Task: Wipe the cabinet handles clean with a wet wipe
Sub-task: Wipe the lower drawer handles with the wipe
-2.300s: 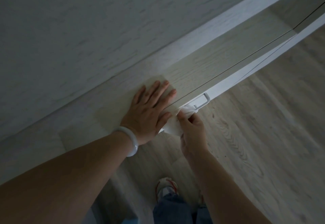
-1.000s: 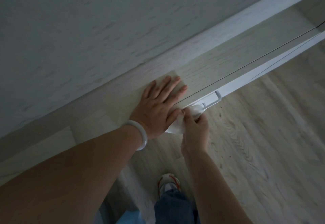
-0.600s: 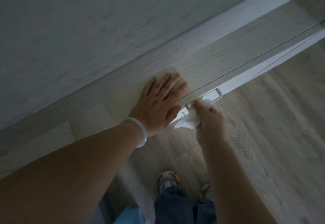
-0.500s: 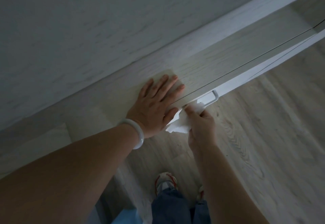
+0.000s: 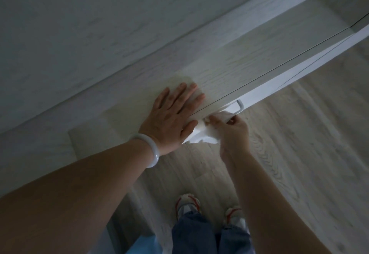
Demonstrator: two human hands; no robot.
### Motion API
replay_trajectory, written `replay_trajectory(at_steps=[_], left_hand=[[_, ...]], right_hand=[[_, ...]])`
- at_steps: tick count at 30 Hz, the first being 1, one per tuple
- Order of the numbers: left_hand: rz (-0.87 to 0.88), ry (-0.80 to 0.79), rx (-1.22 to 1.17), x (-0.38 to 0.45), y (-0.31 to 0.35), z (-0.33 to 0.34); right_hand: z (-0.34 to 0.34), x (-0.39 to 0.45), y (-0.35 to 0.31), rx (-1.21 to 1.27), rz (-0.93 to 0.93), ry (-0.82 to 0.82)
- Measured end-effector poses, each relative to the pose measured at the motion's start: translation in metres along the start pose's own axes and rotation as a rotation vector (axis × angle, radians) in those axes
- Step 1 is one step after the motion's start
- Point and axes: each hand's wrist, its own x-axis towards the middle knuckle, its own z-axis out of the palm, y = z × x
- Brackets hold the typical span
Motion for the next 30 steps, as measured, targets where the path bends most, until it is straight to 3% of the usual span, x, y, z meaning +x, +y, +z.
replay_trajectory(at_steps=[3,8,12,14,17,21,25,30], left_hand=[[0.001,-0.008,-0.005,0.001,0.000,0.000],[-0.014,-0.014,-0.007,0.000,0.000,0.000],[-0.005,0.011,-0.008,0.000,0.000,0.000],[0.002,0.017,-0.014,0.000,-0.001,0.000],[0.008,0.024,-0.032,0.001,-0.001,0.001],[0.007,0.040,-0.033,0.000,-0.002,0.002],[0.005,0.031,-0.027,0.000,-0.001,0.001],[0.003,0.018,-0.017,0.000,-0.001,0.001]], right_hand=[[-0.012,0.015,-0.007,0.077,-0.054,0.059],[0.008,-0.020,0.021,0.018,-0.026,-0.015],[-0.009,-0.008,0.000,0.036,-0.026,0.043],[-0.020,0.006,-0.018,0.076,-0.101,0.143],[-0.025,0.021,-0.040,-0.118,-0.299,0.284],[-0.020,0.017,-0.036,-0.295,-0.423,0.185],[-0.028,-0.002,-0.016,-0.112,-0.367,0.042],[-0.022,0.008,-0.024,0.012,-0.316,0.227]])
